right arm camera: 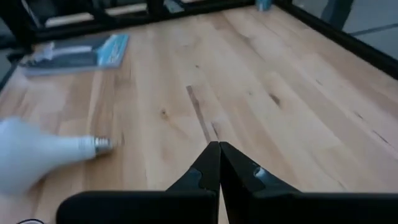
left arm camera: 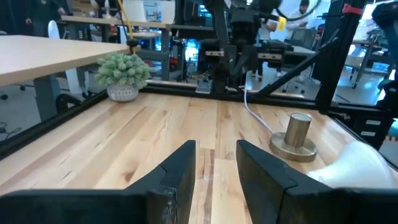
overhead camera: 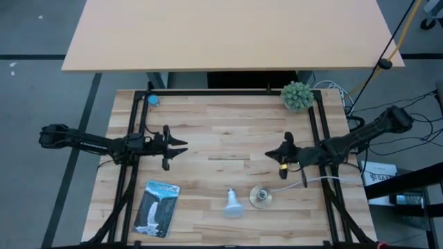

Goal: Screw lightbulb
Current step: Return to Home Position

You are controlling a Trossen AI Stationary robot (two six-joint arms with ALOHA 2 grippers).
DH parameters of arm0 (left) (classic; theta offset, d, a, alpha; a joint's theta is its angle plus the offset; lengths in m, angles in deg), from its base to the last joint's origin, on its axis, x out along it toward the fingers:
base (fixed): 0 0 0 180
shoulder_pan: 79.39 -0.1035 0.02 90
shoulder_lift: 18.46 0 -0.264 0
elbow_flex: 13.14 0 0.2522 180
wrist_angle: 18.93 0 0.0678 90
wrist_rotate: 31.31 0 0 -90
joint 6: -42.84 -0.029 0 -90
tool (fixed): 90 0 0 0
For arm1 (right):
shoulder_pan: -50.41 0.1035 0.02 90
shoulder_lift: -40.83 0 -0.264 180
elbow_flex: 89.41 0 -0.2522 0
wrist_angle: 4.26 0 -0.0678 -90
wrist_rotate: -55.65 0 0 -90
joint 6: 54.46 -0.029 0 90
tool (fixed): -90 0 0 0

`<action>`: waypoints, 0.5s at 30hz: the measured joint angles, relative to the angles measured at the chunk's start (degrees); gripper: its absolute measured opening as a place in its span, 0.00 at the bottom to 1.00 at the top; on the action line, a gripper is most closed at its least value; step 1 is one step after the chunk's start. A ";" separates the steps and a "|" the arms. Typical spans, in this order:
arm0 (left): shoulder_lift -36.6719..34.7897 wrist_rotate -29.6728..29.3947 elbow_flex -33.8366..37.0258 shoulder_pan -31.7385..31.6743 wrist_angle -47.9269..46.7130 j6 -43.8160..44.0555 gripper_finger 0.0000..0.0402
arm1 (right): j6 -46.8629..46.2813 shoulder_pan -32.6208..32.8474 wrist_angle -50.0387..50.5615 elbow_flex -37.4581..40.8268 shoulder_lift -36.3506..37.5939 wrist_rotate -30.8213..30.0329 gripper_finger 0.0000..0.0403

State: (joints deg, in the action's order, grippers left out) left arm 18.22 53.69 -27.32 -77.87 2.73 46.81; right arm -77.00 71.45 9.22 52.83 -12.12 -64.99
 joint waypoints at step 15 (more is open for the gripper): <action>0.04 0.00 0.00 0.00 -0.77 -0.68 0.30 | 3.16 -4.89 -3.81 15.00 25.79 0.69 0.00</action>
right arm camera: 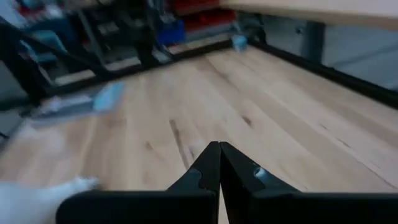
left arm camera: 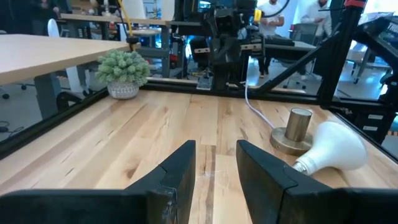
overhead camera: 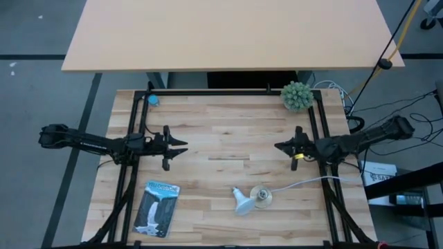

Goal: Screw lightbulb
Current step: Return to Home Position

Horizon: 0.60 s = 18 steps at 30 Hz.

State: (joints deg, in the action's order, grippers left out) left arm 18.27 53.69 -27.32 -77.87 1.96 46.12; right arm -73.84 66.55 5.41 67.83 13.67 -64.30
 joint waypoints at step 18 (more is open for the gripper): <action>0.00 0.00 0.00 0.00 -0.02 0.03 0.30 | 6.60 -15.87 -0.03 1.92 9.29 28.76 0.00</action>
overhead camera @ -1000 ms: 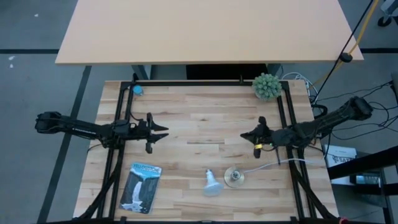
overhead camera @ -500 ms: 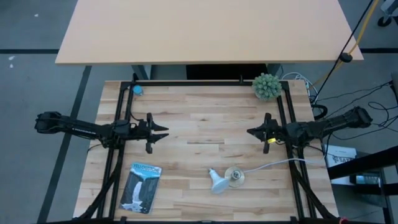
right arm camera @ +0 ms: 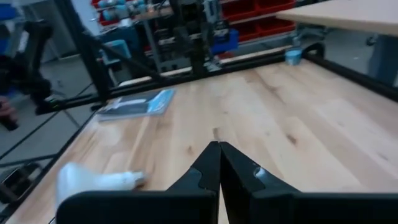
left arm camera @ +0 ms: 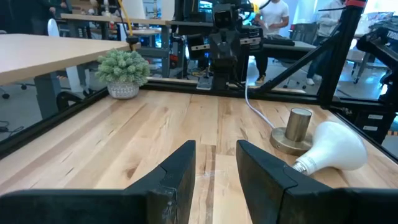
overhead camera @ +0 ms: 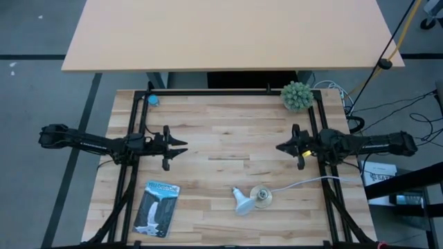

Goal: Screw lightbulb
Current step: Return to Home Position

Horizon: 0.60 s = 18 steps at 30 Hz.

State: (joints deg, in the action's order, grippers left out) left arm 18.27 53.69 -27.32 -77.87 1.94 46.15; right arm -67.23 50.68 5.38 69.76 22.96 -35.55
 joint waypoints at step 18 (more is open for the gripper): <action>-7.31 -3.29 0.00 -0.09 -2.94 -0.67 0.30 | 1.93 0.89 -0.93 6.34 17.81 3.75 0.00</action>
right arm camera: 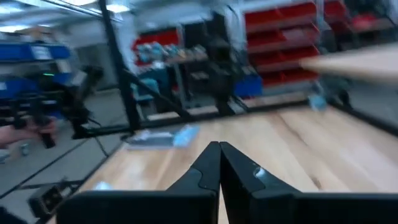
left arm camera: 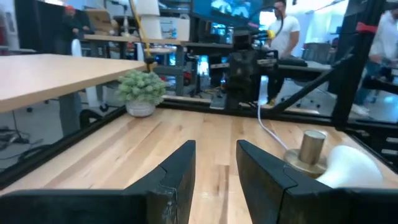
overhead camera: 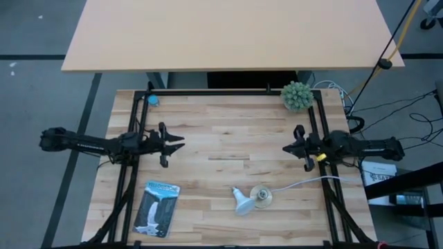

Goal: Screw lightbulb
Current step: Return to Home Position

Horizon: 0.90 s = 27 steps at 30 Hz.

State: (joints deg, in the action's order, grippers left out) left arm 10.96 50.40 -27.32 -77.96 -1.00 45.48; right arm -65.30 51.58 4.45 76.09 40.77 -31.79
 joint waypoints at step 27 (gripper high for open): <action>-8.45 -1.30 0.00 -0.02 -10.11 1.33 0.30 | -2.02 0.46 3.34 -0.07 -0.48 1.91 0.00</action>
State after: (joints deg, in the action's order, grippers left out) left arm 2.51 49.10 -27.32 -77.98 -11.11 46.81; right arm -67.32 52.04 7.79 76.03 40.29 -29.88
